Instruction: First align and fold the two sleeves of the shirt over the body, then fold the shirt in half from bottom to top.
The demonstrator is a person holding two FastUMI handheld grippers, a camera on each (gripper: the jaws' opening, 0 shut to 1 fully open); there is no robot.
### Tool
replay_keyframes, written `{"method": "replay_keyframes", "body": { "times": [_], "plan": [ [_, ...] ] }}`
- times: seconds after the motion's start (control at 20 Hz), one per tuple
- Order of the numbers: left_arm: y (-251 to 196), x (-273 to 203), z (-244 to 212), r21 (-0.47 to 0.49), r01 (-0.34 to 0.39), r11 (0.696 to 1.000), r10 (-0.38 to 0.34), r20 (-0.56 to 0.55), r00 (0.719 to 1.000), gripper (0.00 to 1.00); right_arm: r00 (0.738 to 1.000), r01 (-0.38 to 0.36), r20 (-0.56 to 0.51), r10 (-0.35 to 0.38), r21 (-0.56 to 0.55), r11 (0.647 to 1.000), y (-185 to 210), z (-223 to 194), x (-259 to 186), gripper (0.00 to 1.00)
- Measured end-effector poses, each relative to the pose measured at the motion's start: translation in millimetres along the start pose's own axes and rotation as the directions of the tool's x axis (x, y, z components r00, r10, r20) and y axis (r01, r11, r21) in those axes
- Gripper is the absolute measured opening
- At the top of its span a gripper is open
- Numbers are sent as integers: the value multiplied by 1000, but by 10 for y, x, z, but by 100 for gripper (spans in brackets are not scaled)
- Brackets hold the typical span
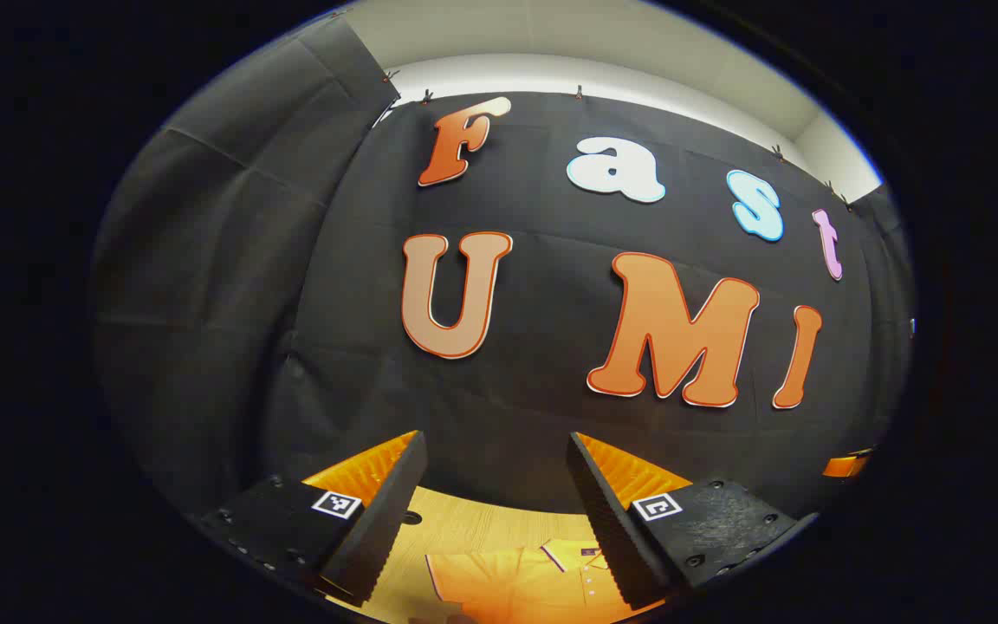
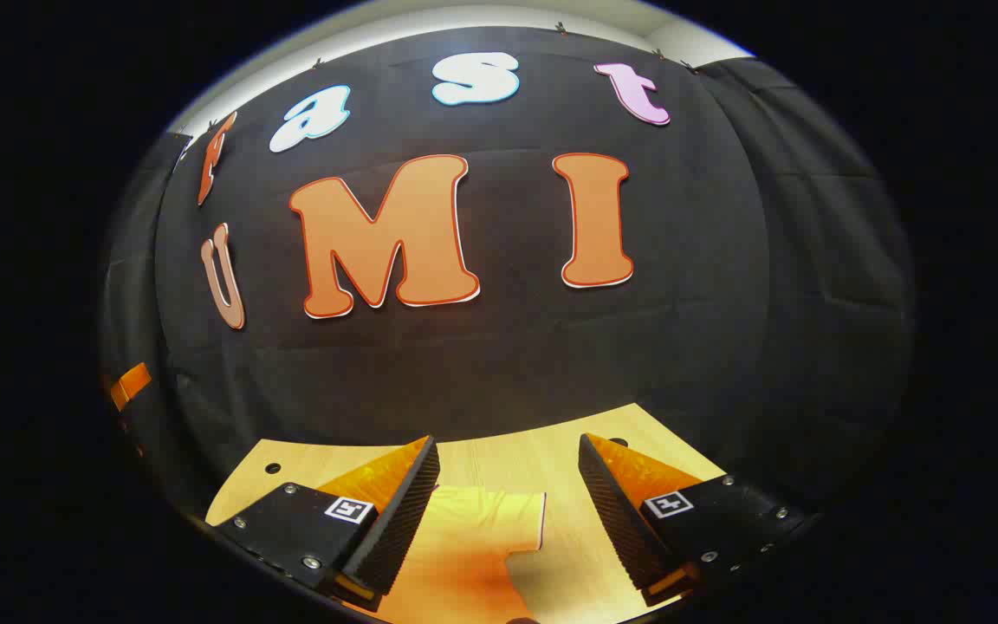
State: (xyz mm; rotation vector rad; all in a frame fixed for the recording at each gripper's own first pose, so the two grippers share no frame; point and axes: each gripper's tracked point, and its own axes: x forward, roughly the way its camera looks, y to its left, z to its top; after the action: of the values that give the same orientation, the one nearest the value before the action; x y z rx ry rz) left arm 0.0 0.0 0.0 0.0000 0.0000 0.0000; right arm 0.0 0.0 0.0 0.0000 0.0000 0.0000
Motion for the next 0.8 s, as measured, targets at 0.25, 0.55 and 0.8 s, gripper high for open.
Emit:
{"method": "replay_keyframes", "body": {
  "times": [0.25,0.55,0.8],
  "plan": [
    [-330,-57,25,-59,108,992,-108,7,994,97,1000,7,10,-6,-21,1000,-28,43,-59,97],
    [-278,-84,280,101,43,994,-52,89,995,95,1000,-12,-2,12,-16,1000,24,12,-87,98],
    [-246,-34,79,74,43,996,-45,23,999,97,999,-26,-21,25,-43,999,89,-48,-72,98]
  ]
}}
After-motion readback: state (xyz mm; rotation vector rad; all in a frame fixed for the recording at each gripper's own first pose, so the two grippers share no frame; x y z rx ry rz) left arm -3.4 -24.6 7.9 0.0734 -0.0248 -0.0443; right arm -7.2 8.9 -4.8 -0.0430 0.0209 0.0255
